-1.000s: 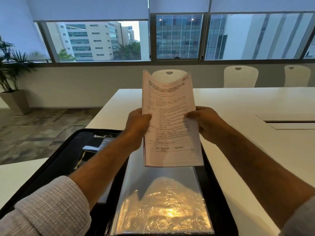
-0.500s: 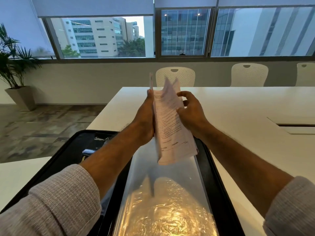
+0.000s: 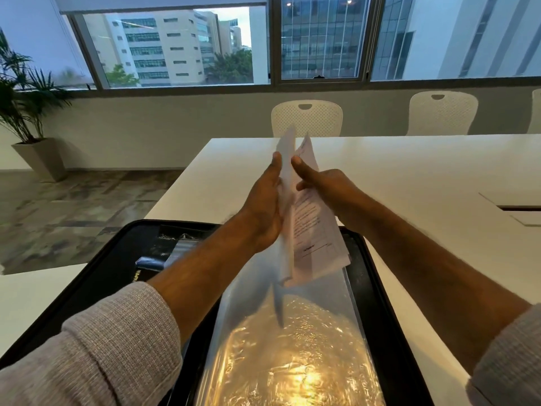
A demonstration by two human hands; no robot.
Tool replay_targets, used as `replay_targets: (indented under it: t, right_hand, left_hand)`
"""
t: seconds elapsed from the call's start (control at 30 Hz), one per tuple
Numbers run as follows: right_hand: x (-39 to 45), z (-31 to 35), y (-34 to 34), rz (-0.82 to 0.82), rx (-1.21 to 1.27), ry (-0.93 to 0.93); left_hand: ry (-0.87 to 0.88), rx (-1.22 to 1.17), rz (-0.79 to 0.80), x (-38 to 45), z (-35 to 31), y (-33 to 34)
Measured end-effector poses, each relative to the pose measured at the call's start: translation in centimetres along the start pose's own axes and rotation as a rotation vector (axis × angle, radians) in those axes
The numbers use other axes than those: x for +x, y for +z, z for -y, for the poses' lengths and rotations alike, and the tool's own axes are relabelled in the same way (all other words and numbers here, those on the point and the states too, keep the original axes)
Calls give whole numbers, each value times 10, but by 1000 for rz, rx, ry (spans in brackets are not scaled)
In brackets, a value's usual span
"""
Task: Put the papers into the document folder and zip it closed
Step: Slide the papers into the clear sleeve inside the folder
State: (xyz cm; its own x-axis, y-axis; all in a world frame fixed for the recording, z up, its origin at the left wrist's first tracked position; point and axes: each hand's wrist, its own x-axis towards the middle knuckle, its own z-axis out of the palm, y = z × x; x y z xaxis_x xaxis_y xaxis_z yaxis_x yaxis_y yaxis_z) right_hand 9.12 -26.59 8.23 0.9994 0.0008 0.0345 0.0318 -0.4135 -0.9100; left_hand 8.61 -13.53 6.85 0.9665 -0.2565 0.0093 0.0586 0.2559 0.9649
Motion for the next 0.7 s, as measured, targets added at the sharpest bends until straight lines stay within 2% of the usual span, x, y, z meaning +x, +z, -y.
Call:
replay_targets:
  t: [0.13, 0.23, 0.3, 0.37, 0.43, 0.53, 0.6, 0.7]
  right_hand:
    - [6, -14, 5, -122, -67, -64]
    - [12, -24, -2, -171, 19, 23]
    - [14, -26, -10, -193, 110, 91]
    - [17, -27, -19, -229, 176, 105]
    - [19, -26, -27, -258, 191, 102]
    - [22, -23, -35, -271, 177, 100]
    - [22, -21, -38, -282, 179, 96]
    - [24, -18, -40, -329, 205, 109]
  left_hand:
    - [-51, 61, 75, 2, 6, -3]
    - [-93, 79, 111, 6, 7, -16]
    - [-72, 126, 69, 9, 9, -27]
    - [-24, 392, 3, 11, 16, -41]
    - [40, 848, -47, 12, 27, -60]
    - [41, 1382, 26, 11, 46, -84]
    - [1, 1568, 90, 8, 53, -88]
    - [13, 1628, 71, 9, 55, -88]
